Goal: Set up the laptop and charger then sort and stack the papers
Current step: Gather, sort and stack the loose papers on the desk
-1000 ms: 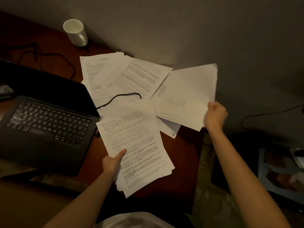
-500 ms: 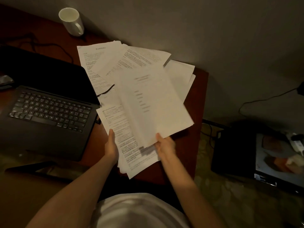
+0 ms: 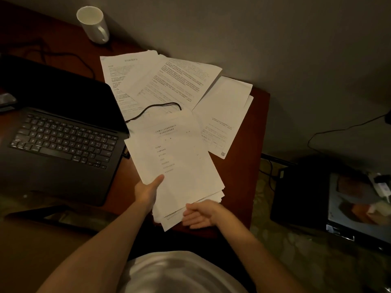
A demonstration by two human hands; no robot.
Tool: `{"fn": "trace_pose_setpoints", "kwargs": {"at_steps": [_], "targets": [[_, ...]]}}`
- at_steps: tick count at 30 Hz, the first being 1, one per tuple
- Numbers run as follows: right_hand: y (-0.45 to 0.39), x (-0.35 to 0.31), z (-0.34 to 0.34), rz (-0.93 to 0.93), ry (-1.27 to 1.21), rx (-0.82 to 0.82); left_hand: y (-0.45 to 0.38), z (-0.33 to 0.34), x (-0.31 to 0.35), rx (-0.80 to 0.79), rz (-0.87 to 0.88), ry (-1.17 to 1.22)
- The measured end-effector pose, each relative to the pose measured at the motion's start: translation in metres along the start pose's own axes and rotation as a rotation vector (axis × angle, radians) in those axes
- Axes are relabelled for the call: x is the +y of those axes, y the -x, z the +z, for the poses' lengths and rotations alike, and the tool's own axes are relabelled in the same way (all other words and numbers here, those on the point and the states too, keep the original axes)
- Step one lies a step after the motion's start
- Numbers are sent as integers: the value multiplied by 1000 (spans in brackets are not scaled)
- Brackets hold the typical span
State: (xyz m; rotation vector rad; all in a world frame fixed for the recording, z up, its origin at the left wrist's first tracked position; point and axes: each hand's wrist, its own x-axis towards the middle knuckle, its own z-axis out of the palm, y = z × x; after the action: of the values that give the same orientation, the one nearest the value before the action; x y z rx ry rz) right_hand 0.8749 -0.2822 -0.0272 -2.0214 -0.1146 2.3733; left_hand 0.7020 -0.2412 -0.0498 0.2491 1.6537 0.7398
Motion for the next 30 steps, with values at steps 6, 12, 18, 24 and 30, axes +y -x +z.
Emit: {"fn": "trace_pose_setpoints", "kwargs": {"at_steps": [6, 12, 18, 24, 30], "targets": [[-1, -97, -63, -381, -215, 733, -2, 0, 0, -2, 20, 17], [-20, -166, -97, -463, 145, 1046, -6, -1, 1, -24, -2, 12], [-9, -208, -116, -438, -281, 749, -14, 5, -2, 18, -43, 28], [-15, -225, -109, -473, -217, 744, -12, 10, 1, 83, -40, 5], [-13, -218, -116, -578, -171, 946, -10, 10, 3, 80, -42, 0]]}}
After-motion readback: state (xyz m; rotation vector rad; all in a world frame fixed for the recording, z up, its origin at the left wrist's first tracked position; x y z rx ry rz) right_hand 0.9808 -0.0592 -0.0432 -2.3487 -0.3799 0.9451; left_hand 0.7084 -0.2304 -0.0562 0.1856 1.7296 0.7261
